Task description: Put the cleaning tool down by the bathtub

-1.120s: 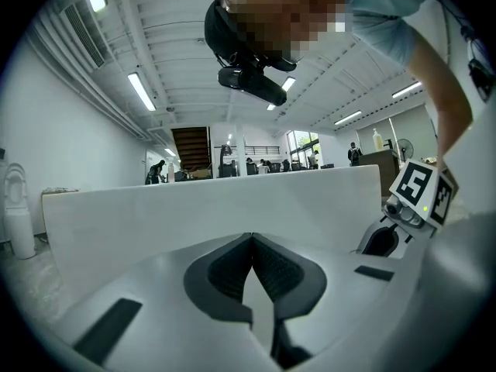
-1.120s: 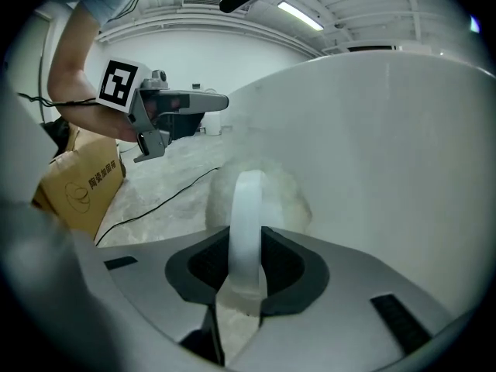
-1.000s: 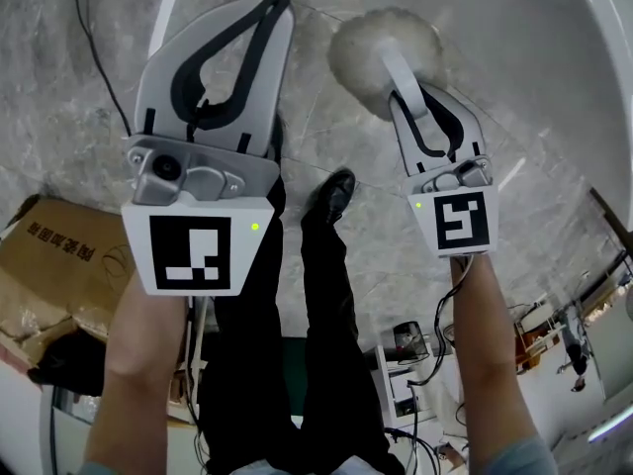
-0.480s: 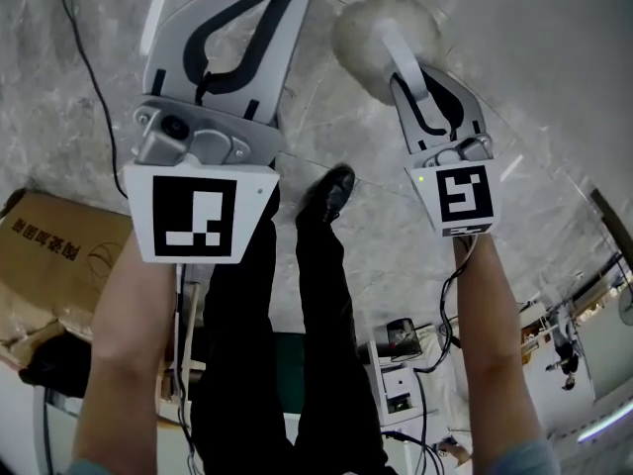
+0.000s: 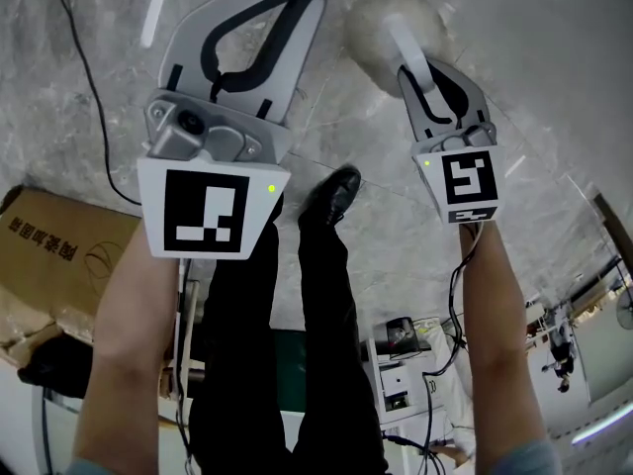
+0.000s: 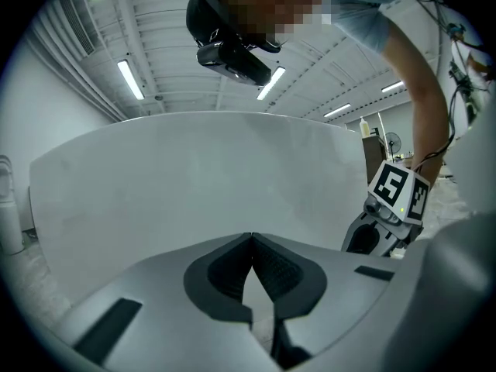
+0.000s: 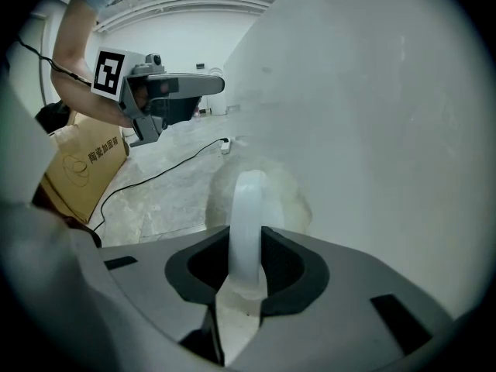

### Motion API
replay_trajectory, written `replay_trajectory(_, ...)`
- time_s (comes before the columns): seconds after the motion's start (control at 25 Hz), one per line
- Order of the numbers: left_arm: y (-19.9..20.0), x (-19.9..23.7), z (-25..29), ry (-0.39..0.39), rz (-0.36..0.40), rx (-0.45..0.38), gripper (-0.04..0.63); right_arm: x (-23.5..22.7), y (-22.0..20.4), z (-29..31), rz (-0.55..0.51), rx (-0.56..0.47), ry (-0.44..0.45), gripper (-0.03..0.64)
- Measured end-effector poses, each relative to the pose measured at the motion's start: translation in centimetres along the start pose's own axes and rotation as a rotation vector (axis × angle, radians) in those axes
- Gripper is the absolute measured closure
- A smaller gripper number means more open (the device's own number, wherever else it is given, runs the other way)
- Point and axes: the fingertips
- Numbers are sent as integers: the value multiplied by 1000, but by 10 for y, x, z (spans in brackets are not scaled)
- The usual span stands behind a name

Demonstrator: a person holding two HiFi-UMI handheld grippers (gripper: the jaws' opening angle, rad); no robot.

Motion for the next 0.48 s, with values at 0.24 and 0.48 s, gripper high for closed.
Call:
replay_trajectory(0.24, -16, 0, 5, -6, -9, 12, 580, 1, -15, 16, -5, 17, 8, 511)
replay_trajectory(0.48, -29, 3, 3, -11, -12, 26, 580, 2, -22, 32, -11, 30, 9, 511)
Point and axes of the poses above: the fingertips, and each gripper's own axes: z forward along the fingers, x to its left, y out of its top, and after that the axes turned 12 degrees about -z, right-handed
